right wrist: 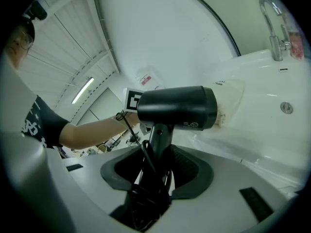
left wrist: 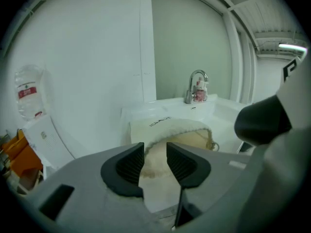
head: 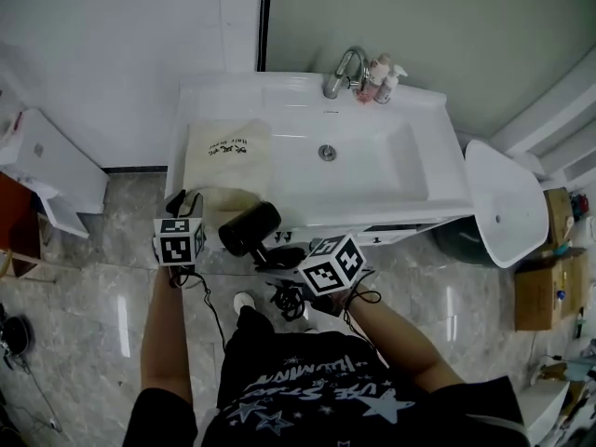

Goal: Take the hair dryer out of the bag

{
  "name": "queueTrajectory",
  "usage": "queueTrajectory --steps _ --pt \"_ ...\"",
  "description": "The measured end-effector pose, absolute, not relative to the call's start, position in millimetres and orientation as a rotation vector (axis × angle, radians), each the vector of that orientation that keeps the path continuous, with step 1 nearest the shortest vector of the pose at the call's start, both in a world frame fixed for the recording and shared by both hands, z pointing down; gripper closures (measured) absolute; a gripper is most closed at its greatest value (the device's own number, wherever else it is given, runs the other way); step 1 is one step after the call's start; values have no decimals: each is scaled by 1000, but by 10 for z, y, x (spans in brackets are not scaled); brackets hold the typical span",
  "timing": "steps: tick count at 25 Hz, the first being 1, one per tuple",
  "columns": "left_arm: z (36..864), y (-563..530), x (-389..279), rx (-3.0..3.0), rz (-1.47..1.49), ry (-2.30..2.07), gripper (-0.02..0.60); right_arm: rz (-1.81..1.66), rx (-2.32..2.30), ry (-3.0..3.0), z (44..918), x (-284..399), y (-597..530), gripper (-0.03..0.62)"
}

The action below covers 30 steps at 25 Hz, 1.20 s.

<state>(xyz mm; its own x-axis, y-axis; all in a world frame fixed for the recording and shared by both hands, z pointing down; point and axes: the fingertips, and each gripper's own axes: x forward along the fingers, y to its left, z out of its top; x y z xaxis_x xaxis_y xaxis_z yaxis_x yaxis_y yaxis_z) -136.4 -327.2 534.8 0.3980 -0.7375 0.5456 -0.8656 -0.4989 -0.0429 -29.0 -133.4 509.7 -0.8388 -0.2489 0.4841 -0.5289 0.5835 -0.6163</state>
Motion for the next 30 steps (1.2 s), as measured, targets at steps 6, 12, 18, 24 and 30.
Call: queueTrajectory --steps 6,12,18,24,30 --pt "5263 -2784 -1182 2407 715 -1455 416 1112 715 -2512 4992 97 -1090 419" --pt "5046 -2209 -819 2459 630 -1448 416 1047 861 -2576 4789 543 -904 419" --pt "4781 -1522 -384 2517 514 -1438 416 997 1007 -2639 4619 1019 -585 419" --pt "4634 -779 59 2562 450 -1410 416 931 1074 -2665 4560 1436 -125 419" --pt "4624 -121 361 2551 380 -1416 417 1022 1166 -2656 4649 1813 258 419"
